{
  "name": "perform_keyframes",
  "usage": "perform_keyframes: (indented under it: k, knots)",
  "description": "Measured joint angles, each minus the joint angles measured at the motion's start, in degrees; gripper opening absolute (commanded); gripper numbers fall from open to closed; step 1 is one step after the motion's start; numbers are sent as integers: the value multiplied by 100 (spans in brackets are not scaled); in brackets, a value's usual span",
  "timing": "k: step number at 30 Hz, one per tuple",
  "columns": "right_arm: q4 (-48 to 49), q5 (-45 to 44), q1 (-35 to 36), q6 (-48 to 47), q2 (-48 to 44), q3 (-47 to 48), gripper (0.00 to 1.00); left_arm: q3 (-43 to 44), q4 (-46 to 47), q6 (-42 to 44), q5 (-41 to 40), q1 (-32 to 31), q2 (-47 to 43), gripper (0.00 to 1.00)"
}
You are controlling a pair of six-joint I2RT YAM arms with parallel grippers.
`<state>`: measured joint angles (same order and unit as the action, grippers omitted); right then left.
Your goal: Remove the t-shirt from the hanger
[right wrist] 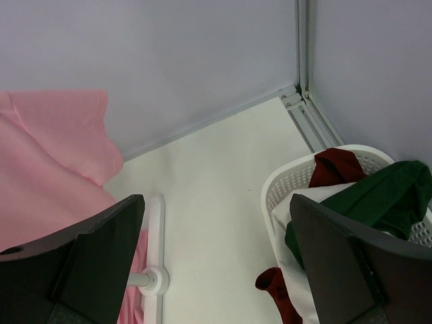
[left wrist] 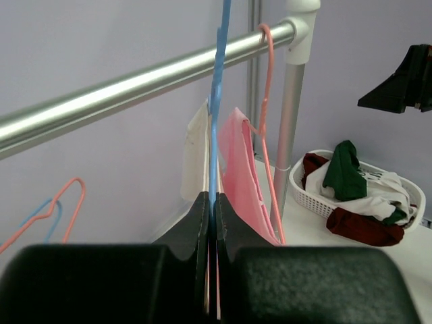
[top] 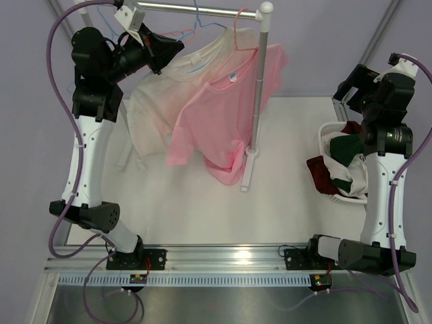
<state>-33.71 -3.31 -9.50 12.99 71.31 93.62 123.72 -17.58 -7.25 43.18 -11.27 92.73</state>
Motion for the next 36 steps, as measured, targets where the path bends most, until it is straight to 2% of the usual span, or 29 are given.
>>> perform_keyframes:
  k: [7,12,17,25,31,36]
  knots:
    - [-2,20,118,-24,0,0,99,-321,-79,192,-531,0,-769,4]
    - [-11,131,330,-39,0,2,99,-1329,-70,227,-1235,-9,-1491,3]
    - [-66,367,894,-37,-55,11,100,-2474,-164,234,-1888,-9,-2184,2]
    - [-125,1355,1572,-13,-387,81,99,-3980,-361,109,-2448,-9,-3528,3]
    - [-101,1878,2726,-68,-599,-42,100,-5060,-247,-181,-2483,-9,-4496,0]
    - [-90,2131,3707,-131,-758,-295,99,-5956,-214,-380,-2581,-9,-4798,0]
